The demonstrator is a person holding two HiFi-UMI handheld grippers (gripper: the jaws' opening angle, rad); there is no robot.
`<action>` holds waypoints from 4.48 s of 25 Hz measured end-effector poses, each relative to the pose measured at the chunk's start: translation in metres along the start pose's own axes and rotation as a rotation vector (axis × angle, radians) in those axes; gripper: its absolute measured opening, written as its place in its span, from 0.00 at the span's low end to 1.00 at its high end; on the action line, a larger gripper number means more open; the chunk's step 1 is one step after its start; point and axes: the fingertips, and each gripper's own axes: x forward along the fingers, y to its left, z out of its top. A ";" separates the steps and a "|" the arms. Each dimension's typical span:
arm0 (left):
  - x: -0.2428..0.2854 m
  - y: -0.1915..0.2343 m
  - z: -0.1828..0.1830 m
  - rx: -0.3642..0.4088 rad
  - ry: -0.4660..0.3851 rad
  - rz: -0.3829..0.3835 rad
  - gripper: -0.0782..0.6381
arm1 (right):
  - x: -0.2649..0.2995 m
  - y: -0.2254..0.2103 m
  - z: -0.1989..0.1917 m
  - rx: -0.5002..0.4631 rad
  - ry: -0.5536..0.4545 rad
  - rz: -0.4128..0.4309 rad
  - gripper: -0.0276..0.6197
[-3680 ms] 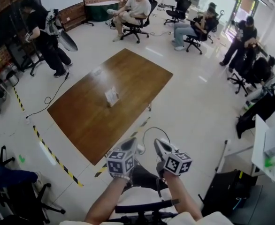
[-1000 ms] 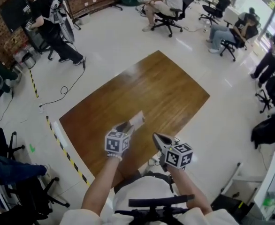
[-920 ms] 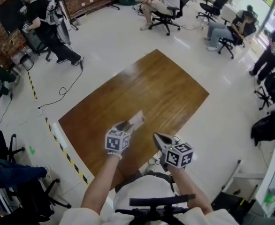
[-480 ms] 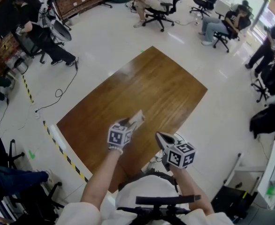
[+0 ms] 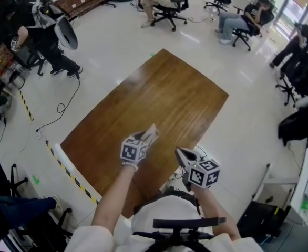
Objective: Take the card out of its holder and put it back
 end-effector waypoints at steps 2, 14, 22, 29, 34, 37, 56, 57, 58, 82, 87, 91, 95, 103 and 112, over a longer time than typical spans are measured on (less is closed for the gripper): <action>0.002 0.000 -0.001 0.003 0.008 -0.002 0.30 | 0.001 -0.002 0.001 0.003 0.000 -0.002 0.04; 0.004 -0.003 0.002 0.030 0.022 0.018 0.17 | -0.004 -0.013 0.001 0.022 -0.008 -0.009 0.04; 0.005 -0.004 0.001 0.041 0.025 0.012 0.14 | -0.001 -0.013 0.001 0.024 -0.008 -0.007 0.04; 0.004 -0.006 0.004 0.053 0.023 0.023 0.13 | -0.001 -0.015 0.001 0.032 -0.009 -0.006 0.04; 0.002 -0.009 0.008 0.054 0.012 0.029 0.13 | -0.001 -0.017 0.002 0.033 -0.013 -0.001 0.04; -0.002 -0.013 0.012 0.057 -0.003 0.034 0.13 | -0.002 -0.019 0.002 0.036 -0.013 0.004 0.04; -0.099 -0.047 0.078 -0.017 -0.222 0.053 0.13 | -0.006 -0.013 0.010 0.043 -0.030 0.088 0.04; -0.107 -0.049 0.077 -0.036 -0.236 0.051 0.13 | -0.005 -0.012 0.012 0.044 -0.031 0.095 0.04; -0.114 -0.051 0.076 -0.060 -0.253 0.048 0.13 | -0.005 -0.011 0.013 0.045 -0.031 0.103 0.04; -0.186 -0.043 -0.014 -0.316 -0.368 0.117 0.13 | 0.022 0.041 0.001 0.059 0.019 0.240 0.04; -0.186 -0.047 -0.010 -0.295 -0.378 0.104 0.13 | 0.015 0.039 -0.003 0.059 0.017 0.228 0.04; -0.181 -0.047 -0.004 -0.297 -0.366 0.087 0.13 | 0.014 0.039 -0.001 0.063 0.012 0.226 0.04; -0.175 -0.048 0.006 -0.254 -0.334 0.088 0.13 | 0.014 0.036 0.003 0.068 0.004 0.217 0.04; -0.149 -0.031 0.042 -0.107 -0.260 0.113 0.13 | 0.009 0.026 0.005 0.082 -0.013 0.194 0.04; -0.088 -0.018 0.055 -0.028 -0.141 0.065 0.13 | 0.004 0.008 -0.005 0.113 0.014 0.159 0.04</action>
